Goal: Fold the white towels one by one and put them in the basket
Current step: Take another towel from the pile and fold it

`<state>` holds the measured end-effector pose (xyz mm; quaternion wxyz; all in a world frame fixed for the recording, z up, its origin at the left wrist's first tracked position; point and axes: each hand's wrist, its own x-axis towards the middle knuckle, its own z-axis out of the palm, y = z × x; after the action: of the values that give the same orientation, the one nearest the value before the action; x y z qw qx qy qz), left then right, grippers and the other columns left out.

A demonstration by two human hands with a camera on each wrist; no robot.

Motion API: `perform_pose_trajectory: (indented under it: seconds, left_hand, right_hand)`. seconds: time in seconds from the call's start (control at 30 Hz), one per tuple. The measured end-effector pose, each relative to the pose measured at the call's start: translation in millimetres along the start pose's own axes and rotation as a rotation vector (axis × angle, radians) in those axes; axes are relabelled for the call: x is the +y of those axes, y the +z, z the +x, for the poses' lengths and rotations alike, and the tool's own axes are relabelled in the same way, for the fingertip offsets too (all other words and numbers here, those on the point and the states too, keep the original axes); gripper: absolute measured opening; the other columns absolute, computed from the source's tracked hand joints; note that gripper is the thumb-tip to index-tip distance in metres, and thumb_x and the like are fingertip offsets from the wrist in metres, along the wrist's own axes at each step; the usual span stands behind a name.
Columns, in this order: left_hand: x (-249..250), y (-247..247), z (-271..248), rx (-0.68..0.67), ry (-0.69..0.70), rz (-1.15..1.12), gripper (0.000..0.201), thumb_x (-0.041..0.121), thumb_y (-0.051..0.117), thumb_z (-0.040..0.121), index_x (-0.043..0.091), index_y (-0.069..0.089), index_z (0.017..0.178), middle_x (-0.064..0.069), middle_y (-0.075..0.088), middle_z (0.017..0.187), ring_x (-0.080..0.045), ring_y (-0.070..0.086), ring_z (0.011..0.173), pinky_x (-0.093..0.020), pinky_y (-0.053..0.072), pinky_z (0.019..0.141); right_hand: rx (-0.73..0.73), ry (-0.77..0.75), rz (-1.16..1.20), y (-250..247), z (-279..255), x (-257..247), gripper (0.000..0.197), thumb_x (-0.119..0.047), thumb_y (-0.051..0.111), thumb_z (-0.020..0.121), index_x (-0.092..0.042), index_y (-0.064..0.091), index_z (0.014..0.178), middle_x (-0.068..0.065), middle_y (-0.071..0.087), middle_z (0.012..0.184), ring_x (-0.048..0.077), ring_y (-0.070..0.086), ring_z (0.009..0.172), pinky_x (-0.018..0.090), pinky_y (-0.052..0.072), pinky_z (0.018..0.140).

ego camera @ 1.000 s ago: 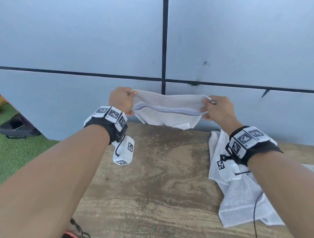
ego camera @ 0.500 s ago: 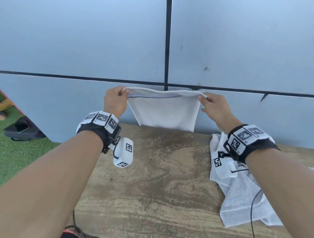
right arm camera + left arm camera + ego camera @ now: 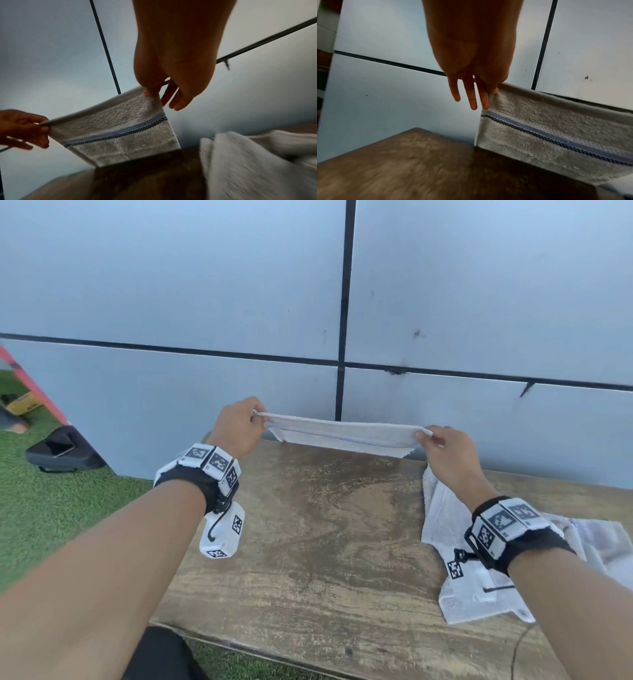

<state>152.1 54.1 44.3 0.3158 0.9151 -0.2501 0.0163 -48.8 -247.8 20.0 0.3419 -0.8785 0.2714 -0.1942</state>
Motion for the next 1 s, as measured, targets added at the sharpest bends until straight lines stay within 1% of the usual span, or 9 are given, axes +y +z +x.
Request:
perform_pose_trajectory:
  seconds: [0.13, 0.27, 0.33, 0.47, 0.57, 0.63, 0.73, 0.87, 1.0]
  left_hand:
    - [-3.2, -2.5, -37.5, -0.091, 0.088, 0.048, 0.014, 0.013, 0.061, 0.096, 0.012, 0.070, 0.086, -0.004, 0.061, 0.073, -0.021, 0.051, 0.063, -0.027, 0.037, 0.057]
    - [-14.5, -6.0, -82.8, -0.227, 0.094, 0.082, 0.012, 0.025, 0.065, 0.096, 0.018, 0.072, 0.090, 0.010, 0.067, 0.113, -0.012, 0.060, 0.099, -0.028, 0.043, 0.088]
    - [-15.1, -10.6, -107.0, -0.385, 0.063, 0.205, 0.014, 0.031, 0.060, 0.098, 0.022, 0.068, 0.090, 0.009, 0.069, 0.107, -0.015, 0.061, 0.088, -0.027, 0.043, 0.077]
    - [-5.2, -21.9, -148.0, -0.505, 0.049, 0.387, 0.027, 0.030, 0.055, 0.100, 0.014, 0.057, 0.078, 0.000, 0.055, 0.074, -0.019, 0.051, 0.073, -0.025, 0.031, 0.058]
    - [-5.6, -27.2, -169.7, -0.530, -0.001, 0.252, 0.032, 0.023, 0.055, 0.100, 0.018, 0.049, 0.068, -0.003, 0.056, 0.074, -0.018, 0.048, 0.067, -0.031, 0.032, 0.062]
    - [-2.7, -31.7, -183.8, -0.505, 0.004, 0.108, 0.036, 0.019, 0.055, 0.098, 0.024, 0.048, 0.063, -0.006, 0.063, 0.081, -0.016, 0.047, 0.063, -0.032, 0.032, 0.062]
    - [10.5, -40.4, -204.6, -0.427, 0.021, 0.021, 0.038, 0.018, 0.054, 0.097, 0.016, 0.041, 0.062, -0.001, 0.044, 0.061, -0.008, 0.035, 0.051, -0.025, 0.026, 0.055]
    - [22.2, -49.4, -229.3, -0.341, 0.029, -0.029, 0.036, 0.010, 0.051, 0.100, 0.013, 0.042, 0.065, 0.001, 0.037, 0.060, -0.010, 0.031, 0.051, -0.019, 0.027, 0.049]
    - [25.8, -55.2, -250.4, -0.301, 0.010, -0.060, 0.030, 0.014, 0.051, 0.101, 0.009, 0.047, 0.071, -0.004, 0.040, 0.063, -0.016, 0.035, 0.057, -0.024, 0.023, 0.052]
  right_hand:
    - [-0.055, 0.033, 0.073, -9.7, -50.8, 18.4, 0.019, -0.029, 0.057, 0.100, -0.017, 0.071, 0.099, 0.003, 0.056, 0.073, 0.021, 0.050, 0.066, 0.030, 0.038, 0.061]
    - [-0.193, 0.081, 0.000, -15.3, -93.9, 40.2, 0.029, -0.036, 0.060, 0.098, -0.017, 0.072, 0.115, 0.000, 0.061, 0.085, 0.016, 0.052, 0.073, 0.026, 0.039, 0.063]
    - [-0.282, 0.059, -0.103, -20.0, -113.2, 44.7, 0.034, -0.040, 0.059, 0.098, -0.013, 0.072, 0.115, -0.008, 0.060, 0.084, 0.015, 0.053, 0.080, 0.023, 0.038, 0.063]
    - [-0.339, -0.023, -0.185, -31.5, -147.3, 39.8, 0.040, -0.033, 0.058, 0.099, -0.002, 0.068, 0.076, -0.006, 0.057, 0.053, 0.014, 0.050, 0.054, 0.016, 0.034, 0.049]
    - [-0.320, -0.021, -0.139, -38.4, -168.4, 35.6, 0.043, -0.030, 0.058, 0.099, -0.011, 0.053, 0.061, -0.008, 0.045, 0.048, 0.009, 0.043, 0.049, 0.018, 0.031, 0.047]
    - [-0.308, -0.031, -0.055, -42.0, -182.7, 34.9, 0.042, -0.030, 0.058, 0.100, -0.010, 0.051, 0.064, -0.011, 0.041, 0.046, 0.004, 0.036, 0.043, 0.018, 0.028, 0.046]
    - [-0.273, -0.051, 0.069, -49.7, -204.4, 32.9, 0.039, -0.031, 0.056, 0.100, -0.016, 0.052, 0.065, -0.013, 0.038, 0.047, 0.004, 0.031, 0.042, 0.019, 0.026, 0.047]
    - [-0.251, -0.090, 0.161, -62.6, -231.7, 20.9, 0.040, -0.029, 0.054, 0.102, -0.025, 0.048, 0.063, -0.005, 0.040, 0.058, 0.008, 0.033, 0.048, 0.024, 0.028, 0.052]
    - [-0.273, -0.102, 0.140, -76.6, -253.2, 6.4, 0.034, -0.033, 0.050, 0.102, -0.023, 0.058, 0.071, 0.007, 0.064, 0.080, 0.024, 0.055, 0.066, 0.036, 0.039, 0.067]
